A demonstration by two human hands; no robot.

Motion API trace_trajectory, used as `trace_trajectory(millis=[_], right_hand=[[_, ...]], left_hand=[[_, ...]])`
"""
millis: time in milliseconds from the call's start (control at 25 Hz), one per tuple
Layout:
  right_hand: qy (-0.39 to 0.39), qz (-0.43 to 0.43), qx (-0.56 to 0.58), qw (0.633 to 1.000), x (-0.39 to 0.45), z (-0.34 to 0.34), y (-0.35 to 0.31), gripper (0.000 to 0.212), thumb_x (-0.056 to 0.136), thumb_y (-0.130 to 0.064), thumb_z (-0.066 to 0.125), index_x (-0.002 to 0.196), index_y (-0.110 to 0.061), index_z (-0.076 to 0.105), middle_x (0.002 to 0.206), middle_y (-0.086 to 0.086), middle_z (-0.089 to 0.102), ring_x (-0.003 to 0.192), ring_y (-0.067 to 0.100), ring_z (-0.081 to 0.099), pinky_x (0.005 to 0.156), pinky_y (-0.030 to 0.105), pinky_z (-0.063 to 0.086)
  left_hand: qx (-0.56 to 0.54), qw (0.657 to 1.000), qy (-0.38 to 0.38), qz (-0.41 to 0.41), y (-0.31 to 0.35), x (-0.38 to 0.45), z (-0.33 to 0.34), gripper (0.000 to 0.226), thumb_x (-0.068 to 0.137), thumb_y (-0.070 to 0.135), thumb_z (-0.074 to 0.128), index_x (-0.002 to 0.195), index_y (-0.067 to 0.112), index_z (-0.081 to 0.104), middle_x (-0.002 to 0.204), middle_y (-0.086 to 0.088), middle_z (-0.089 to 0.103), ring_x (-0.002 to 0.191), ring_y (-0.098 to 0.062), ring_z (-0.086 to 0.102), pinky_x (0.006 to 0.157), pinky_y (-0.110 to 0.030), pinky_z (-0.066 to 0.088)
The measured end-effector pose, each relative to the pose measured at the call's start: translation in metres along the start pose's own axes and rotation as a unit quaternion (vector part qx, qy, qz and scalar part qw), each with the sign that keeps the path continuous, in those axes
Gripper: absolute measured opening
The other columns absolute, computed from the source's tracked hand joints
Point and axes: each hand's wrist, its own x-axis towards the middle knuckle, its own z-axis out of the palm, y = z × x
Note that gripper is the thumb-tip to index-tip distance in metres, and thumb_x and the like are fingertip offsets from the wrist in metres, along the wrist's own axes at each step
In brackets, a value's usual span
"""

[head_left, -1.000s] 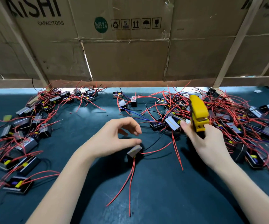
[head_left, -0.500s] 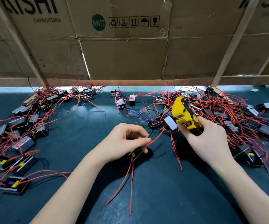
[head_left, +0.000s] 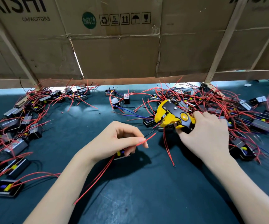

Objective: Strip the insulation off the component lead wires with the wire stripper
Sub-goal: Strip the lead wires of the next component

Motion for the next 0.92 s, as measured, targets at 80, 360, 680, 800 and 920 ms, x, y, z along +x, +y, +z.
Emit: trace_trajectory(millis=[80, 360, 680, 800, 920], right_hand=[[0.013, -0.014, 0.001, 1.000, -0.0008, -0.0002, -0.0020, 0.050, 0.067, -0.056, 0.052, 0.076, -0.007, 0.055, 0.077, 0.015, 0.060, 0.080, 0.037, 0.058, 0.073, 0.042, 0.034], [0.001, -0.051, -0.038, 0.998, -0.0003, -0.0054, -0.0024, 0.044, 0.068, -0.052, 0.069, 0.066, -0.009, 0.058, 0.068, 0.011, 0.061, 0.070, 0.035, 0.060, 0.068, 0.037, 0.028], [-0.039, -0.006, -0.057, 0.998, 0.0007, -0.0070, -0.0044, 0.056, 0.071, -0.075, 0.054, 0.064, -0.020, 0.064, 0.065, 0.003, 0.062, 0.074, 0.031, 0.063, 0.056, 0.028, 0.030], [0.000, -0.035, -0.017, 0.999, 0.0020, -0.0027, -0.0023, 0.047, 0.070, -0.059, 0.069, 0.070, -0.013, 0.063, 0.071, 0.010, 0.063, 0.076, 0.034, 0.062, 0.064, 0.035, 0.034], [0.002, -0.021, -0.022, 1.000, 0.0029, 0.0001, 0.0030, 0.048, 0.072, -0.054, 0.072, 0.077, -0.007, 0.062, 0.078, 0.011, 0.062, 0.080, 0.035, 0.060, 0.074, 0.040, 0.036]], left_hand=[[0.006, 1.000, 0.013, -0.008, -0.0004, 0.0004, 0.0000, 0.020, 0.092, 0.018, 0.061, 0.082, 0.006, 0.073, 0.051, -0.013, 0.047, 0.048, -0.013, 0.044, 0.057, -0.016, 0.043], [0.008, 1.000, 0.009, -0.023, 0.0019, -0.0007, 0.0010, 0.021, 0.091, 0.020, 0.061, 0.080, 0.006, 0.072, 0.049, -0.011, 0.046, 0.050, -0.015, 0.045, 0.058, -0.017, 0.043], [0.002, 1.000, -0.010, -0.023, 0.0014, -0.0006, 0.0009, 0.022, 0.091, 0.018, 0.059, 0.081, 0.003, 0.071, 0.048, 0.003, 0.048, 0.050, -0.015, 0.044, 0.058, -0.015, 0.043], [0.006, 0.999, -0.006, -0.033, 0.0000, 0.0001, 0.0011, 0.023, 0.092, 0.023, 0.059, 0.077, 0.009, 0.070, 0.049, 0.005, 0.048, 0.052, -0.015, 0.044, 0.059, -0.015, 0.043], [0.020, 0.997, 0.049, -0.051, -0.0017, 0.0025, 0.0003, 0.028, 0.091, 0.034, 0.059, 0.067, 0.020, 0.064, 0.053, 0.008, 0.050, 0.052, -0.007, 0.041, 0.054, -0.012, 0.036]])
